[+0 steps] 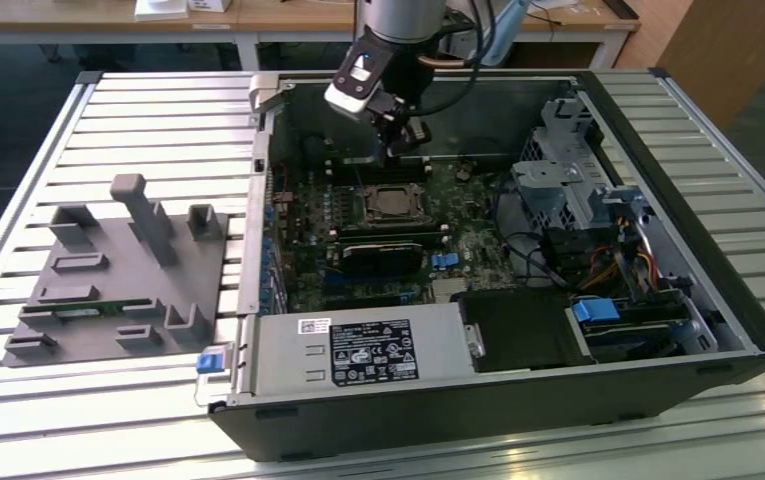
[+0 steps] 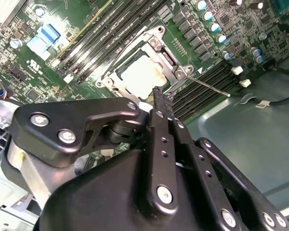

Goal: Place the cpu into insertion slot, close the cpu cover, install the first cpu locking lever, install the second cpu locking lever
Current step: 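Install the first cpu locking lever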

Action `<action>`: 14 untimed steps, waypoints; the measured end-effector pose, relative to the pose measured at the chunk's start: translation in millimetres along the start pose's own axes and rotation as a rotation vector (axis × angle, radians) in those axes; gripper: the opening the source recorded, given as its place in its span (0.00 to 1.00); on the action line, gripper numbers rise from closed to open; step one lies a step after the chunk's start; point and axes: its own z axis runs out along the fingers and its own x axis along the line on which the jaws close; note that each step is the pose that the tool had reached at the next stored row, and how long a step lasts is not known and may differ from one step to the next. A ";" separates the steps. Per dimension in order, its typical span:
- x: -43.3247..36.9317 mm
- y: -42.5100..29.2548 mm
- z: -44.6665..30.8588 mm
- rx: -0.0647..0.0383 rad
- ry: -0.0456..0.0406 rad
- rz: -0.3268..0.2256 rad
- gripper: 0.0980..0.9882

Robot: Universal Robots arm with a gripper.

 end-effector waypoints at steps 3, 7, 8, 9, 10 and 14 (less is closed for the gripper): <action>0.0 0.0 0.0 0.000 0.0000 -0.013 0.01; 0.0 0.0 0.0 0.000 0.0000 -0.029 0.01; 0.0 0.0 0.0 0.000 0.0000 -0.032 0.01; 0.0 0.0 0.0 0.000 0.0000 -0.036 0.01; 0.0 0.0 0.0 0.001 0.0000 -0.040 0.01; 0.0 0.0 0.0 0.001 0.0000 -0.054 0.01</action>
